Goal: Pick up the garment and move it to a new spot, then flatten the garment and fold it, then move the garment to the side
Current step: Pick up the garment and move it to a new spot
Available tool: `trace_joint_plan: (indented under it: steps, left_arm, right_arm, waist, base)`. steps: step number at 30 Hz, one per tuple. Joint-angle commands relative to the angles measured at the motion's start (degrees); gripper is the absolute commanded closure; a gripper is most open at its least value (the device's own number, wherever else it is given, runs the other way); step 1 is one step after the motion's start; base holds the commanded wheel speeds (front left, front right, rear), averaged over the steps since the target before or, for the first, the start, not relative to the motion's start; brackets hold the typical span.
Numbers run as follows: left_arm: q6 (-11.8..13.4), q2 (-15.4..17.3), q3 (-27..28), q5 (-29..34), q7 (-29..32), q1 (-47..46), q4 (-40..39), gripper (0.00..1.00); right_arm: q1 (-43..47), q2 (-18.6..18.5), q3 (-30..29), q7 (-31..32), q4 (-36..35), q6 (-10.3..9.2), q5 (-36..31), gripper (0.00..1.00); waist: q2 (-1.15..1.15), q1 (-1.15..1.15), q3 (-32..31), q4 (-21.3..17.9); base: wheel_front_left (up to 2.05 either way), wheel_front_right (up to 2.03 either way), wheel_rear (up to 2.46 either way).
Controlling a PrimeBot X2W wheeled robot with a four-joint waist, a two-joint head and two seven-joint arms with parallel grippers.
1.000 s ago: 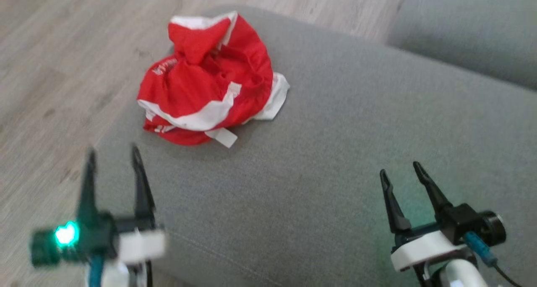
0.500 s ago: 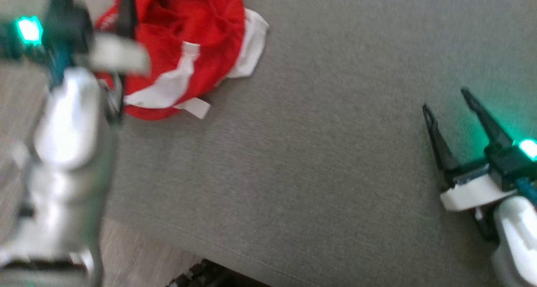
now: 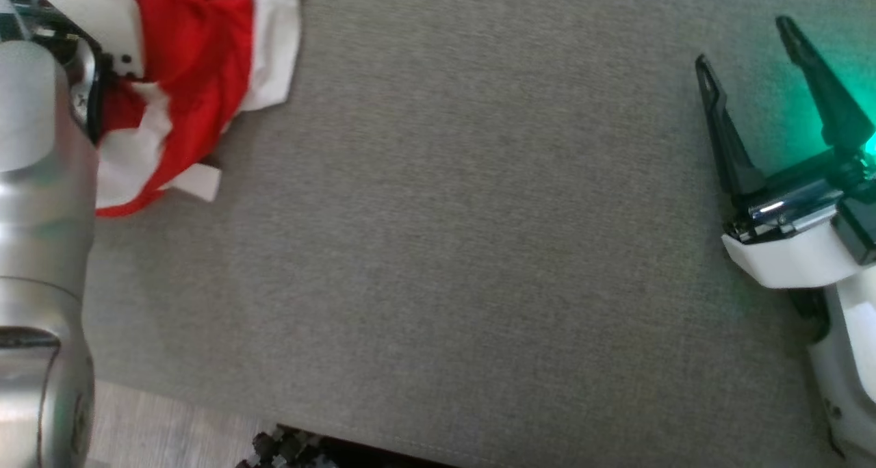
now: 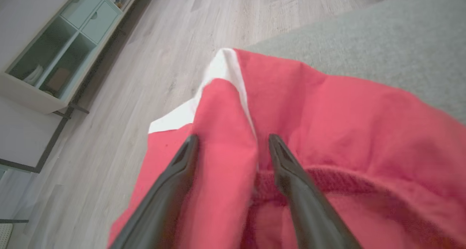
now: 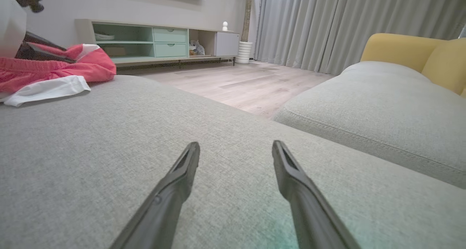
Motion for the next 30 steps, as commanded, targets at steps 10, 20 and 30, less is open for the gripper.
trace_joint_plan:
  steps: [10,20,30]
  left_arm:
    - [2.04,3.60,-2.00,2.15,-8.67,-7.39,2.19,1.00]
    - [1.08,4.30,-7.68,6.61,-10.73,-13.10,-1.55,1.00]
    - [-3.77,2.96,-13.00,7.19,-7.76,-16.61,-10.61,1.00]
  right_arm:
    - [3.85,0.04,0.81,1.11,6.43,-0.05,-0.24,0.00]
    - [5.35,7.25,3.95,1.11,9.80,-0.05,1.12,0.00]
    - [9.93,14.52,3.72,1.11,11.56,-0.05,2.49,0.00]
  waist:
    - [0.00,0.01,-2.74,-0.57]
    - [0.00,0.01,-17.84,-5.16]
    - [0.00,0.01,-31.29,-18.21]
  base:
    - [0.00,0.00,0.00]
    - [0.00,0.00,0.00]
    - [0.00,0.00,0.00]
